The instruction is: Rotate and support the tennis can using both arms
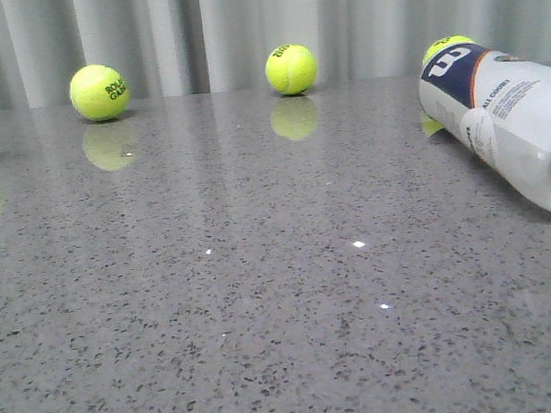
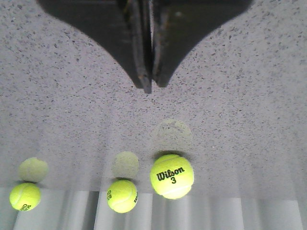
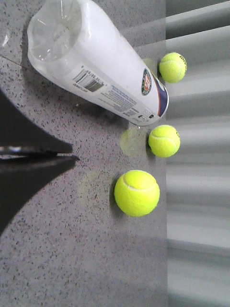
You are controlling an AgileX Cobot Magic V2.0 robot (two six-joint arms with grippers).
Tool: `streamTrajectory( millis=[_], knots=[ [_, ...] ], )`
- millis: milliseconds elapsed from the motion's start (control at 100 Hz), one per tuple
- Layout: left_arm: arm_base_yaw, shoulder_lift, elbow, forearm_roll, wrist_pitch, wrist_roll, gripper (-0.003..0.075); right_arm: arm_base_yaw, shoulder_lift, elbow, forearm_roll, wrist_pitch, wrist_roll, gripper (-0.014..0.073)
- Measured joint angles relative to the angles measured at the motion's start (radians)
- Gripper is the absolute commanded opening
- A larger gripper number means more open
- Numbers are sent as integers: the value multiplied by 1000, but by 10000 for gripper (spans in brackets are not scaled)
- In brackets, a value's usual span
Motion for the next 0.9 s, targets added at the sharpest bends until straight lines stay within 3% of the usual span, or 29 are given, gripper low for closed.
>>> streamTrajectory(
  millis=[900],
  knots=[
    [0, 0, 0, 0, 0, 0, -21, 0, 0, -7, 0, 11, 0, -57]
  ],
)
